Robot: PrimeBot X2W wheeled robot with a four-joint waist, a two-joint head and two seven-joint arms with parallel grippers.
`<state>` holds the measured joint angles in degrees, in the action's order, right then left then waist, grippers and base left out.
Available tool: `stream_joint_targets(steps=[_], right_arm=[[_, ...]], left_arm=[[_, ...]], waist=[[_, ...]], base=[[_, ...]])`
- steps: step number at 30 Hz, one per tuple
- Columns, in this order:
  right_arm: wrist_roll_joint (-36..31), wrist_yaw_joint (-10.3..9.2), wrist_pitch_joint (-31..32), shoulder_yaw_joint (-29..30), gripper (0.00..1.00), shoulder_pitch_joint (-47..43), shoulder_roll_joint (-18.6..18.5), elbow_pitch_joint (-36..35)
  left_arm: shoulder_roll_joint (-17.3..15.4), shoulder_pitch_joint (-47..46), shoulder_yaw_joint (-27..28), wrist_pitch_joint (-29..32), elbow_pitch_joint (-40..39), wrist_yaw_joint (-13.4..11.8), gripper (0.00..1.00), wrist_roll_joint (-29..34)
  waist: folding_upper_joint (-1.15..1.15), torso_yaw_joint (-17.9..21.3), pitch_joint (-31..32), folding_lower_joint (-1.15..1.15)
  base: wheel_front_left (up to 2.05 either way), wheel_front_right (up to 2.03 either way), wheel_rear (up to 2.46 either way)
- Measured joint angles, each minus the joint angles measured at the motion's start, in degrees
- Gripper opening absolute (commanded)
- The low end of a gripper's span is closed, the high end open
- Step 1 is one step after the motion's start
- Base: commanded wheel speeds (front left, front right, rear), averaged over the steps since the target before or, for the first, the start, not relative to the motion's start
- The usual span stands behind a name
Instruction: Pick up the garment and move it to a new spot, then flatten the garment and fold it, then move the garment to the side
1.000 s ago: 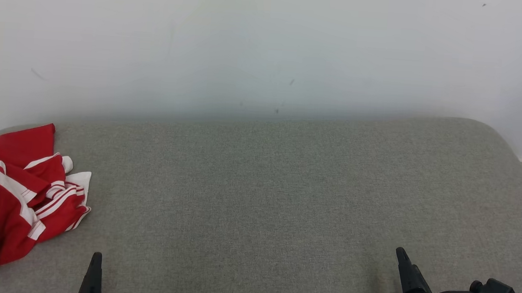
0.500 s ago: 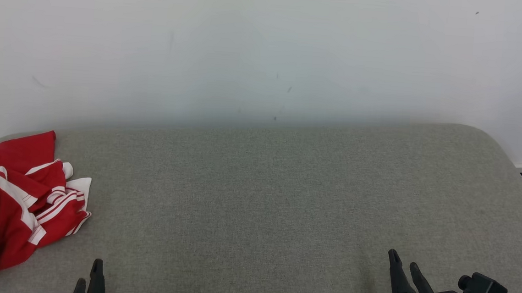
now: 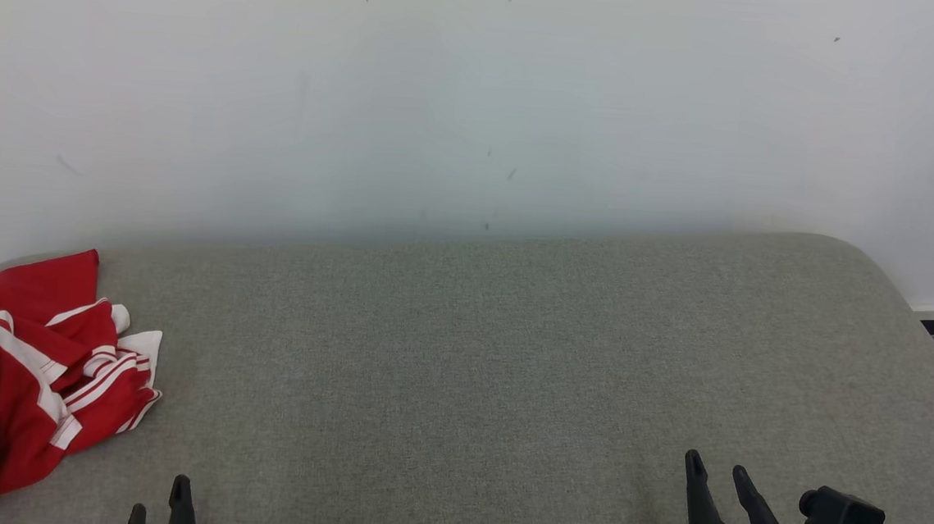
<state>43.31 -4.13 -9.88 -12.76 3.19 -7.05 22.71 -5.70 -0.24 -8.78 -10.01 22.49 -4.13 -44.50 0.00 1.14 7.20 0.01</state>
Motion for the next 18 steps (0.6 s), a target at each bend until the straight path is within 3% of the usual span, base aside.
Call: stream_joint_targets(steps=[18], right_arm=[[-14.2, -2.75, -3.8, -0.9, 1.0, 0.0, -0.1, 1.2]], left_arm=[[-0.8, 0.0, -2.9, -3.7, 0.7, -2.6, 1.0, 15.5]], waist=[[0.0, -0.5, 1.8, 0.0]], base=[[0.0, 0.0, 0.0]])
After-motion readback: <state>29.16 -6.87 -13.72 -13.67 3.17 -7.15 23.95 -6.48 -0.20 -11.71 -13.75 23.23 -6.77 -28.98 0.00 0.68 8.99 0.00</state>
